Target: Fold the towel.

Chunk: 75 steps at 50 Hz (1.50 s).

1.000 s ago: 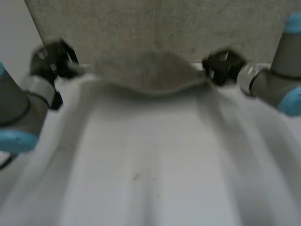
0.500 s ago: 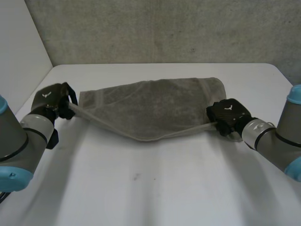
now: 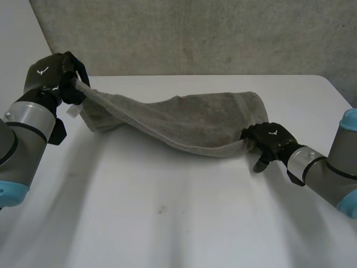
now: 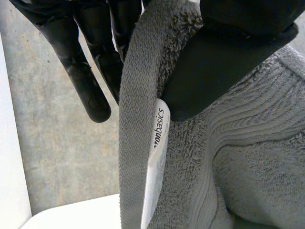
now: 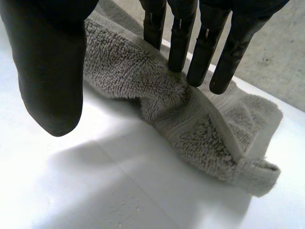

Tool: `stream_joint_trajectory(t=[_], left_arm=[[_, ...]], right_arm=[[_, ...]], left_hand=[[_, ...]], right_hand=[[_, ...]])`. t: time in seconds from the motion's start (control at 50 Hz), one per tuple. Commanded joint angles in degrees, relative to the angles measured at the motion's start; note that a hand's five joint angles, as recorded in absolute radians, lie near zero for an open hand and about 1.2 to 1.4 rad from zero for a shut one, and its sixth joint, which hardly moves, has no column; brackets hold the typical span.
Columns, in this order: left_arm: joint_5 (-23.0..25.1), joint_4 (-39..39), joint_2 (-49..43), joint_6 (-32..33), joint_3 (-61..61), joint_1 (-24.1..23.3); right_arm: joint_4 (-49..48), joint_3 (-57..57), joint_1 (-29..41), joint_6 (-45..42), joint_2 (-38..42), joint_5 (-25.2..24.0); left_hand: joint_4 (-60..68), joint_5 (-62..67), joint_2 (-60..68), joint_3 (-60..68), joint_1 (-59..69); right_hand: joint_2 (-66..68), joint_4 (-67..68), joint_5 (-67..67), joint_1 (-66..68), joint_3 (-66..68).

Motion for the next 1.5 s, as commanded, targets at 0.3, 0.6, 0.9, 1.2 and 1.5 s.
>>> stream_joint_trajectory(t=[0.3,0.6,0.9,1.2,1.5], left_arm=[[0.00,-0.99,-0.55,-0.03,1.79,0.23],[0.00,-0.99,-0.90,-0.03,1.62,0.06],[0.00,-3.88,-0.81,-0.83,6.35,-0.12],[0.00,-8.99,-0.64,-1.00,11.72,-1.88],[-0.17,-11.19,-0.37,-1.09,15.24,-2.23]], right_arm=[[-0.08,-2.24,-2.37,8.01,-3.07,1.63],[1.42,-2.42,-4.84,7.92,-4.40,3.74],[6.52,-1.72,-4.31,8.01,-2.30,2.34],[3.54,-2.33,7.01,16.86,-1.41,2.42],[-5.61,-3.56,13.09,23.04,5.97,8.14]], left_hand=[[10.22,10.83,10.20,10.28,11.27],[10.22,10.83,10.20,10.28,11.27],[10.22,10.83,10.20,10.28,11.27],[10.22,10.83,10.20,10.28,11.27],[10.22,10.83,10.20,10.28,11.27]], right_hand=[[-3.60,-2.15,0.33,-1.60,-1.93],[-19.34,-17.89,-15.41,-17.34,-17.67],[-18.25,-16.80,-14.32,-16.25,-16.59],[-16.90,-15.45,-12.97,-14.90,-15.23],[-10.00,-8.55,-6.07,-8.00,-8.34]])
